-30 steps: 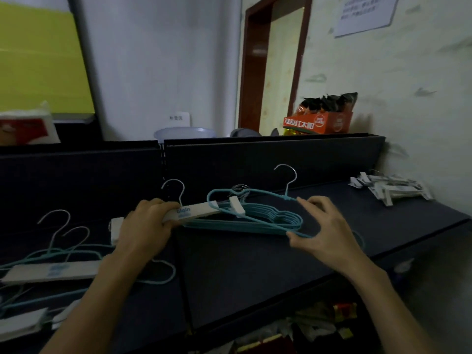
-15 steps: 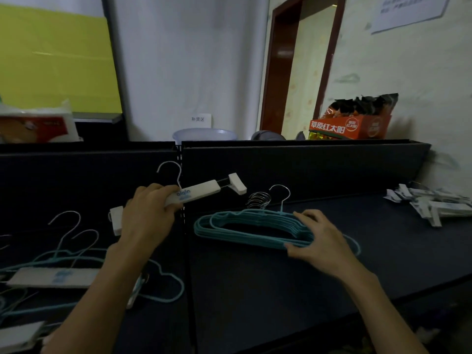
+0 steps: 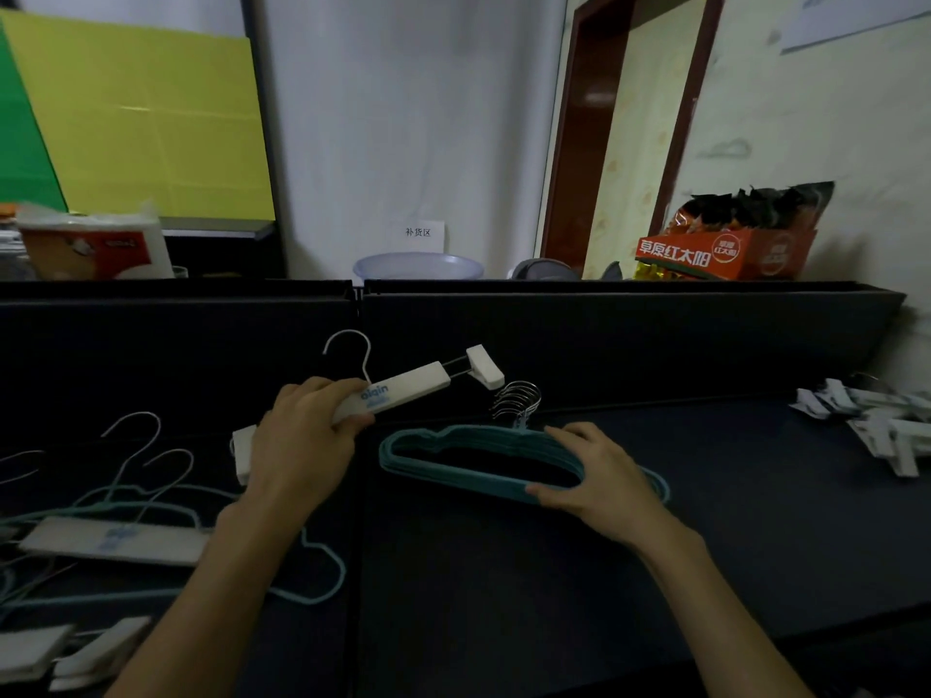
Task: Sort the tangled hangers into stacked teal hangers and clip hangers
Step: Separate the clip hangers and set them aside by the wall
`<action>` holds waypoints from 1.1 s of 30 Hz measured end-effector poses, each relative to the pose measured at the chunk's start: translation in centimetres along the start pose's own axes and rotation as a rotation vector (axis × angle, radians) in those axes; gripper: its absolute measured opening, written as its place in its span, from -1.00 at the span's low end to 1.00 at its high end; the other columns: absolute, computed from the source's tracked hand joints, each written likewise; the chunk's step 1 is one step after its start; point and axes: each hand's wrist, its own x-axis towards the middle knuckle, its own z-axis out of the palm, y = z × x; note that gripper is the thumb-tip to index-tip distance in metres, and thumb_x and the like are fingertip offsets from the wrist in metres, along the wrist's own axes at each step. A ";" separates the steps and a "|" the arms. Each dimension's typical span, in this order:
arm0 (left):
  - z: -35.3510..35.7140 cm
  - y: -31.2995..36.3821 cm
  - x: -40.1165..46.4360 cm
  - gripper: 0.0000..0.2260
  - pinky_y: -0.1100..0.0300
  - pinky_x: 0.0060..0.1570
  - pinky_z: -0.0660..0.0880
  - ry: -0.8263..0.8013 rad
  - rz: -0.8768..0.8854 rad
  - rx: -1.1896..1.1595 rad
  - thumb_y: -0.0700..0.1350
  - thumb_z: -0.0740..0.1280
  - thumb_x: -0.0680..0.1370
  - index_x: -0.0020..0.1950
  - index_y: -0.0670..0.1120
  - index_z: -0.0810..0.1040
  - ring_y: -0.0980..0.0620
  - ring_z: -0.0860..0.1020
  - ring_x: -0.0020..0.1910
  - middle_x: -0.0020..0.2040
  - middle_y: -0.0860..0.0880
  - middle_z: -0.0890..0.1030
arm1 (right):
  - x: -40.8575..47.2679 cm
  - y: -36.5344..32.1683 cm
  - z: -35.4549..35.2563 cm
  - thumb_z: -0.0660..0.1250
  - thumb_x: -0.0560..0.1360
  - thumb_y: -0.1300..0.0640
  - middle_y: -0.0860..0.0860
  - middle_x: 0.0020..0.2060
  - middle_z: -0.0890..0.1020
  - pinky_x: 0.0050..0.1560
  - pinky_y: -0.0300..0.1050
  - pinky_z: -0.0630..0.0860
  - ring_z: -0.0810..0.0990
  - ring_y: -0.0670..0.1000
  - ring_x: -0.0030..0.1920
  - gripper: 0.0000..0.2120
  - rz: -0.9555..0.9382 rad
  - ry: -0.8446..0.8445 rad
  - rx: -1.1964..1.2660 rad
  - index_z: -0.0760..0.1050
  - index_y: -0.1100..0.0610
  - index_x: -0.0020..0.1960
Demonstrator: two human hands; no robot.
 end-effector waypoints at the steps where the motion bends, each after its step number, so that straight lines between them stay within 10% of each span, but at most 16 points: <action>1: 0.0 0.0 -0.1 -0.66 -0.03 -0.06 0.45 0.001 0.000 0.001 -0.05 0.38 0.50 0.28 -0.02 0.52 -0.10 0.44 0.09 0.12 -0.04 0.56 | 0.2 0.0 0.0 0.42 0.35 -0.24 -0.16 0.23 0.33 0.18 -0.19 0.40 0.38 -0.13 0.16 -0.23 -0.003 -0.006 0.004 0.25 -0.03 0.45; 7: 0.2 -0.1 -1.1 -0.66 0.04 -0.08 0.41 0.001 0.008 -0.026 -0.07 0.39 0.49 0.26 -0.01 0.53 -0.08 0.44 0.07 0.12 -0.03 0.57 | 0.4 -0.3 0.1 0.39 0.38 -0.23 -0.11 0.26 0.35 0.25 -0.13 0.37 0.39 -0.08 0.21 -0.29 -0.006 -0.036 -0.014 0.27 -0.03 0.44; 14: 1.2 0.8 -2.4 -0.66 0.03 -0.07 0.42 -0.021 0.072 -0.084 -0.08 0.38 0.50 0.27 -0.05 0.53 -0.11 0.44 0.07 0.13 -0.06 0.57 | -1.7 -1.4 -0.2 0.31 0.42 -0.27 0.00 0.44 0.26 0.47 -0.05 -0.11 0.20 0.00 0.44 -0.27 -0.023 0.081 -0.215 0.21 0.02 0.48; 33: 10.5 18.2 -10.5 -0.68 0.05 -0.11 0.40 -0.347 0.552 -0.423 -0.09 0.43 0.46 0.21 -0.01 0.57 -0.12 0.46 0.05 0.07 -0.04 0.60 | -26.4 6.1 -6.7 0.36 0.44 -0.13 0.04 0.14 0.52 0.09 0.05 0.49 0.49 0.12 0.14 -0.46 0.645 0.358 -0.318 0.43 0.10 0.34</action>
